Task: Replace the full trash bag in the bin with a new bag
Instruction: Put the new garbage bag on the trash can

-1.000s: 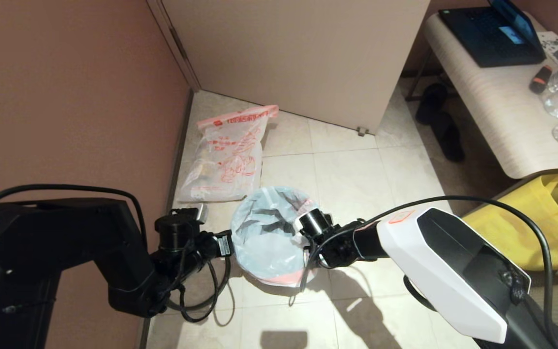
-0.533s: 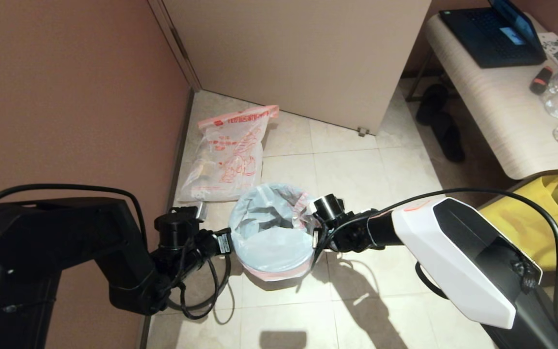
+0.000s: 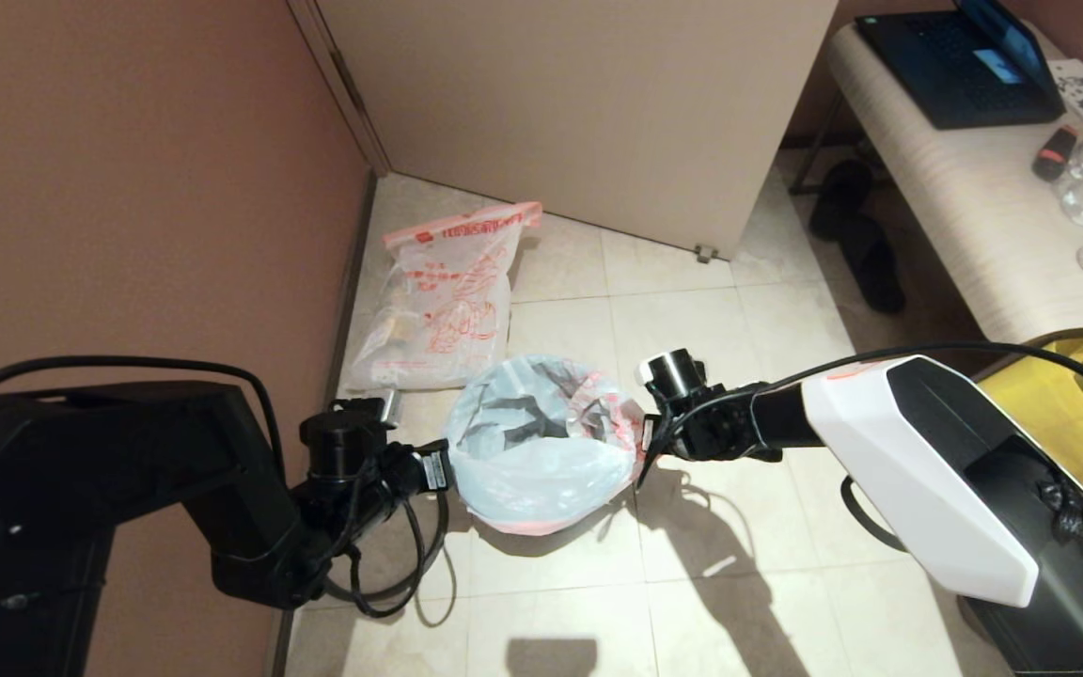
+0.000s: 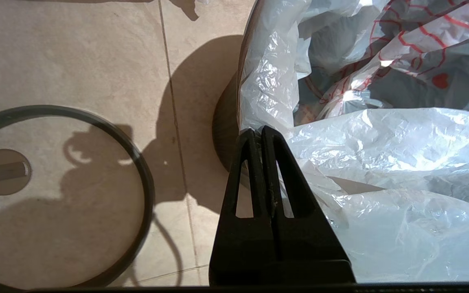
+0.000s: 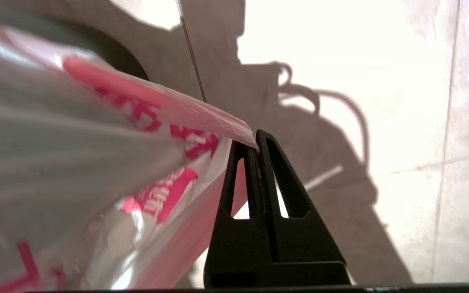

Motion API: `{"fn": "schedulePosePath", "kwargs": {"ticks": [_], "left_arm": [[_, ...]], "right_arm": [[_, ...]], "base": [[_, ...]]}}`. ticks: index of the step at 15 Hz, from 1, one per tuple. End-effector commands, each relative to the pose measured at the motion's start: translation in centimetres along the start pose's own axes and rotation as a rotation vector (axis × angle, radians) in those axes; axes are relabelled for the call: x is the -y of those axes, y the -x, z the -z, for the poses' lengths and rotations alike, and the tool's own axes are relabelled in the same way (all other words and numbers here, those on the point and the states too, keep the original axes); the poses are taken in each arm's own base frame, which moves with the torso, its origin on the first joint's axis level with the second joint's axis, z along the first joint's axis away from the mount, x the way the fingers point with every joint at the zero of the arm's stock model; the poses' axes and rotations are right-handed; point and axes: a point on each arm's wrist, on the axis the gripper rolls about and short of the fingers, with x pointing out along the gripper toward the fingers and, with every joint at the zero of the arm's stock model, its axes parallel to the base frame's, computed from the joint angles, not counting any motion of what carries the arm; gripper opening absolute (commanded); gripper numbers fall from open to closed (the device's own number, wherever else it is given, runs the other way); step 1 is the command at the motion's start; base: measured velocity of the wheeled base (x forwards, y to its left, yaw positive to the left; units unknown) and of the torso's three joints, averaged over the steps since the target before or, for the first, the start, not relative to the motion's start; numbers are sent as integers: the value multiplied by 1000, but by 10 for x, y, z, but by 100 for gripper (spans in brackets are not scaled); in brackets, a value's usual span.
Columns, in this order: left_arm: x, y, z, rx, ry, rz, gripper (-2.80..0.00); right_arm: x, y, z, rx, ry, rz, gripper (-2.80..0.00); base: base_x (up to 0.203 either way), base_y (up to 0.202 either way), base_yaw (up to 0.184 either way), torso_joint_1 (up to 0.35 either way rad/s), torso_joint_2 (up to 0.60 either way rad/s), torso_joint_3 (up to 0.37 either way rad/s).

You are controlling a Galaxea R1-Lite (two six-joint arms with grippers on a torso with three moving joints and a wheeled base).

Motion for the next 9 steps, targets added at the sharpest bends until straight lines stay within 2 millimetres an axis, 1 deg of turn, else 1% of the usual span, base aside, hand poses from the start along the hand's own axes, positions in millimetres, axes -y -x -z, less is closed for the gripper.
{"fn": "schedulePosePath", "kwargs": {"ticks": [1, 2, 5, 7, 9], "left_arm": [[-1, 0, 5, -22, -12, -3, -280], [-1, -1, 5, -25, -14, -3, -280], [-1, -1, 7, -38, -17, -5, -280], [-1, -1, 6, -35, -19, -5, -280], [-1, 0, 6, -34, -19, -5, -280]], "right_arm": [[-15, 17, 12, -41, 45, -20, -280], [-20, 20, 20, -57, 63, -29, -280], [-36, 36, 34, -102, 100, -85, -280], [-39, 40, 45, -144, 132, -81, -280], [-44, 43, 48, -166, 116, -114, -280]], "base": [[0, 0, 0, 0, 0, 0], [0, 0, 0, 0, 0, 0], [0, 0, 0, 0, 0, 0], [0, 0, 0, 0, 0, 0], [0, 0, 0, 0, 0, 0]]}}
